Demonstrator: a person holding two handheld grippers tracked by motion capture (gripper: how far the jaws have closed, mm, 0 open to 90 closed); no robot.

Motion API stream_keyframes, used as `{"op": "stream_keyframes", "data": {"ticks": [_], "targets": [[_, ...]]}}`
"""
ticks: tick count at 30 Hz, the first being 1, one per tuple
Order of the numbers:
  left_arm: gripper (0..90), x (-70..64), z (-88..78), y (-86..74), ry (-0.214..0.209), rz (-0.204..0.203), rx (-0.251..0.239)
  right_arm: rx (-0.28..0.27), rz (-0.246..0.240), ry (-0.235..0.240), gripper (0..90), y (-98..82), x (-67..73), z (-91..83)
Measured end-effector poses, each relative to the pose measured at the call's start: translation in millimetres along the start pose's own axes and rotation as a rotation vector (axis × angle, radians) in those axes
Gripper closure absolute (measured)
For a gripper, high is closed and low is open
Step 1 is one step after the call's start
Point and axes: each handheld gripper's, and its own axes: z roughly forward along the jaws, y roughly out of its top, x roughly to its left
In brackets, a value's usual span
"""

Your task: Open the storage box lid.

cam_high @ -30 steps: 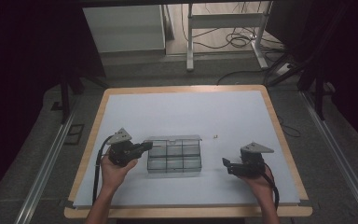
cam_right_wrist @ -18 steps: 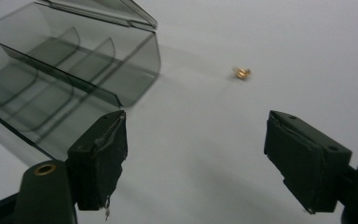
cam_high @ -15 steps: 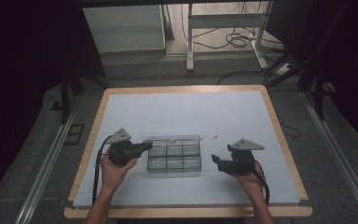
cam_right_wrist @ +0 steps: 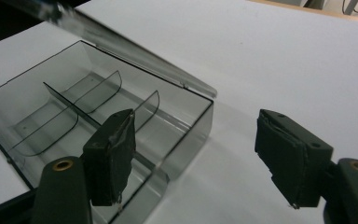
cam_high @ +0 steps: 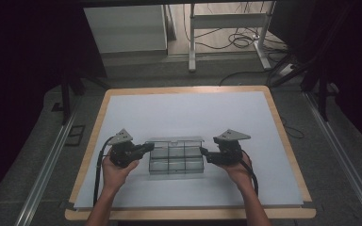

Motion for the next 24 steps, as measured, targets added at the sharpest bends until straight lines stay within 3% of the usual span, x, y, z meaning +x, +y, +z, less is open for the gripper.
{"op": "stream_keyframes", "data": {"ticks": [8,24], "targets": [[90.0,0.4,1.0,-0.5,0.000,-0.001,0.003,-0.007,-0.027,0.002,32.1,12.2,2.3,12.3],[90.0,1.2,3.1,-1.3,-0.001,-0.003,0.006,-0.036,-0.034,0.025,39.2,20.3,-0.9,17.0]]}}
